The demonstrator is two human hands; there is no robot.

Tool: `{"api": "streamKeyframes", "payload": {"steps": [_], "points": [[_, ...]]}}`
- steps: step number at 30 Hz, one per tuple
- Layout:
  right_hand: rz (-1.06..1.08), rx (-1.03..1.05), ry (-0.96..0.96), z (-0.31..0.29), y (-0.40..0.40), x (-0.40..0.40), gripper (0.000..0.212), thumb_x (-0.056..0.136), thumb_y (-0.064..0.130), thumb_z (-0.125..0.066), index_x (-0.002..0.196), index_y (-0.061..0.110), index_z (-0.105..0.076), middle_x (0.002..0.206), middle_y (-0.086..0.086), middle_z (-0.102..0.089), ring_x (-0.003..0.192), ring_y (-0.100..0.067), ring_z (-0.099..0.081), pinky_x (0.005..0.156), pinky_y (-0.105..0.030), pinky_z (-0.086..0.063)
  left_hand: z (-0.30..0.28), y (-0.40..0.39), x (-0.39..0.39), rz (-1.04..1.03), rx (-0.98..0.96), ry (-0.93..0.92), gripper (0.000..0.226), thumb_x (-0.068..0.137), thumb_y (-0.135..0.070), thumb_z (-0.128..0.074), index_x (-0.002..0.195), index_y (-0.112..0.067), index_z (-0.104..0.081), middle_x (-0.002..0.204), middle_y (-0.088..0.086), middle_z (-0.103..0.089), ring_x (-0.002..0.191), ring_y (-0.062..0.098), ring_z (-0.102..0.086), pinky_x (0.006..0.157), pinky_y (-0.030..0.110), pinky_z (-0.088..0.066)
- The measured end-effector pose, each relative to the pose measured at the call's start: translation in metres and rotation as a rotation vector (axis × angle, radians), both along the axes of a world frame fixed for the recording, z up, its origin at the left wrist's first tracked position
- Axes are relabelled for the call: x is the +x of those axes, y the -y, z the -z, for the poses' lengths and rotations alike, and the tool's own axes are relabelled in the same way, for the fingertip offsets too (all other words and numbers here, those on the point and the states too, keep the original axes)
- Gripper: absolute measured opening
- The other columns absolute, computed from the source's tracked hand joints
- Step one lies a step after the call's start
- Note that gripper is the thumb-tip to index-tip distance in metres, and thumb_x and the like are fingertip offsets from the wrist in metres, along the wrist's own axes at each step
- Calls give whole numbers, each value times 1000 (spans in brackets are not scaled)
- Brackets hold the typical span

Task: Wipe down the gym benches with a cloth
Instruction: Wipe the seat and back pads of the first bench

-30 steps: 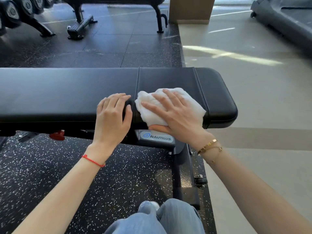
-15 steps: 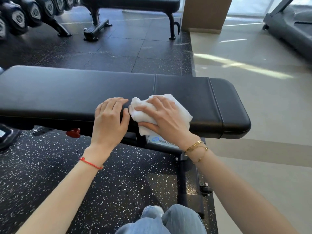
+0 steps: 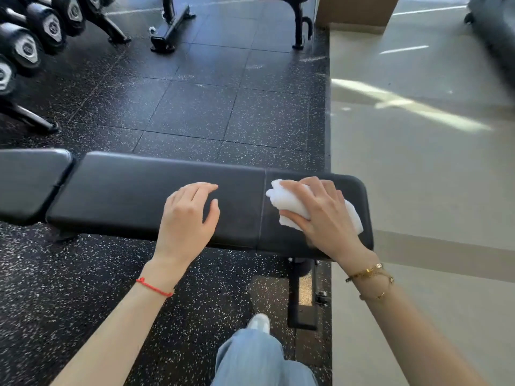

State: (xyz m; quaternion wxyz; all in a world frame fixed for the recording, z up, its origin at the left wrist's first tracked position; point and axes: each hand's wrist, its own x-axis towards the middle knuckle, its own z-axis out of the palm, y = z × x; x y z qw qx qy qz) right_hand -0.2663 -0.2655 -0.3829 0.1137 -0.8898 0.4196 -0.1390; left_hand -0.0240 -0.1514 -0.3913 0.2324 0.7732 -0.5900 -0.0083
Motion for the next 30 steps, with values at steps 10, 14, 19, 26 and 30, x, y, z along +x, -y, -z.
{"api": "streamKeyframes", "payload": {"steps": [10, 14, 19, 26, 30], "points": [[141, 135, 43, -237, -19, -22, 52, 91, 56, -52, 137, 31, -50, 123, 4, -54, 105, -22, -45, 89, -39, -38, -235, -11, -6, 51, 74, -55, 38, 96, -30, -45, 123, -13, -65, 121, 1, -67, 115, 20, -61, 105, 40, -44], [189, 115, 57, -305, -23, -30, 51, 91, 53, -57, 136, 30, -51, 121, 4, -55, 103, -22, -45, 87, -37, -37, -302, -8, -4, 90, 84, -37, 40, 96, -33, -43, 124, -15, -65, 122, 0, -67, 116, 20, -61, 104, 41, -44], [249, 89, 84, -356, -28, -47, 52, 90, 54, -55, 134, 27, -53, 121, 2, -57, 102, -26, -48, 87, -41, -40, -356, 3, -5, 108, 50, -55, 34, 97, -29, -47, 123, -16, -64, 122, 0, -67, 116, 21, -60, 104, 42, -45], [385, 80, 97, -373, -16, -101, 56, 88, 61, -46, 132, 27, -55, 119, 0, -57, 102, -29, -49, 89, -47, -44, -376, 37, -37, 182, 32, -70, 30, 98, -28, -49, 123, -18, -64, 122, -1, -67, 114, 21, -61, 104, 44, -45], [430, 83, 135, -368, 7, -147, 54, 87, 57, -52, 132, 27, -54, 121, -1, -58, 104, -29, -49, 89, -51, -45, -370, 71, -76, 238, 30, -69, 32, 97, -31, -47, 121, -19, -65, 119, -2, -68, 111, 21, -63, 103, 46, -45]]}}
